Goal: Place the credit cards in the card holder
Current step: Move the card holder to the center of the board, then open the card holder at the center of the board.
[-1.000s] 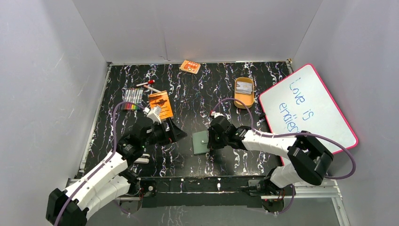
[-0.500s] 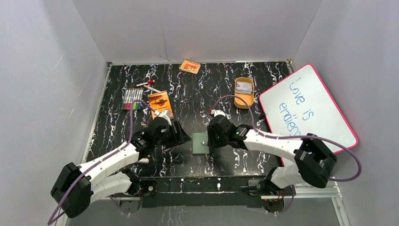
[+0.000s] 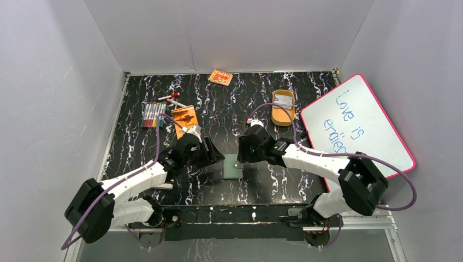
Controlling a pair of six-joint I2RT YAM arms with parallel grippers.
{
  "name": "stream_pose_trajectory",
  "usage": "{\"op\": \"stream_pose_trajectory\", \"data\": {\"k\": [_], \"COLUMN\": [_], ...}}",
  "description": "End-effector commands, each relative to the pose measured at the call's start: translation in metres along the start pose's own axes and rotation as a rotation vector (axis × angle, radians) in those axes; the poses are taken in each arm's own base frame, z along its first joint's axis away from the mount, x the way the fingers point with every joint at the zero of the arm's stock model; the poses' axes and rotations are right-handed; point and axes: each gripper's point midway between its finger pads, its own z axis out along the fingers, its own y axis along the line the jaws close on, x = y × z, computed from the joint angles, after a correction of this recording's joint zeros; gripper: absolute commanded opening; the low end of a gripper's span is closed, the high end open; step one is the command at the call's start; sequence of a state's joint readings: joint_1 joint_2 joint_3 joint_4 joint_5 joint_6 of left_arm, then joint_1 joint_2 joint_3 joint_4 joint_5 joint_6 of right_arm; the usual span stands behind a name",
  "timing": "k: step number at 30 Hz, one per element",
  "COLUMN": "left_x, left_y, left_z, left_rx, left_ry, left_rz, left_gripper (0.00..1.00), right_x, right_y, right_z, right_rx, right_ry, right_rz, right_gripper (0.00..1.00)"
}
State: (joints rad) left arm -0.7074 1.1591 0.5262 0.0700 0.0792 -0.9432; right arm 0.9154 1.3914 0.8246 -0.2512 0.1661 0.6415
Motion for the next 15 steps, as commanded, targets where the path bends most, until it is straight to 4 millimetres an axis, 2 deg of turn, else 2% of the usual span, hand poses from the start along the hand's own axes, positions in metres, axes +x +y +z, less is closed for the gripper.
{"op": "stream_pose_trajectory", "data": {"k": [1, 8, 11, 12, 15], "left_x": [-0.001, 0.009, 0.012, 0.007, 0.001], "left_y": [0.006, 0.021, 0.028, 0.031, 0.030], "left_z": [-0.013, -0.019, -0.024, -0.026, -0.032], "left_rx": [-0.006, -0.029, -0.054, -0.067, -0.073], "left_ry": [-0.038, -0.037, -0.038, -0.066, -0.097], "left_rz": [-0.008, -0.042, -0.051, -0.050, -0.037], "left_gripper": [0.62, 0.69, 0.85, 0.91, 0.94], "right_x": [-0.022, -0.018, -0.018, -0.018, -0.017], "right_y": [0.021, 0.013, 0.015, 0.016, 0.016], "right_z": [0.009, 0.031, 0.036, 0.037, 0.042], "right_rx": [-0.097, -0.080, -0.088, -0.094, -0.093], "right_ry": [-0.017, 0.035, 0.048, 0.054, 0.070], "right_rz": [0.018, 0.010, -0.005, -0.011, -0.027], "right_gripper": [0.60, 0.56, 0.56, 0.56, 0.56]}}
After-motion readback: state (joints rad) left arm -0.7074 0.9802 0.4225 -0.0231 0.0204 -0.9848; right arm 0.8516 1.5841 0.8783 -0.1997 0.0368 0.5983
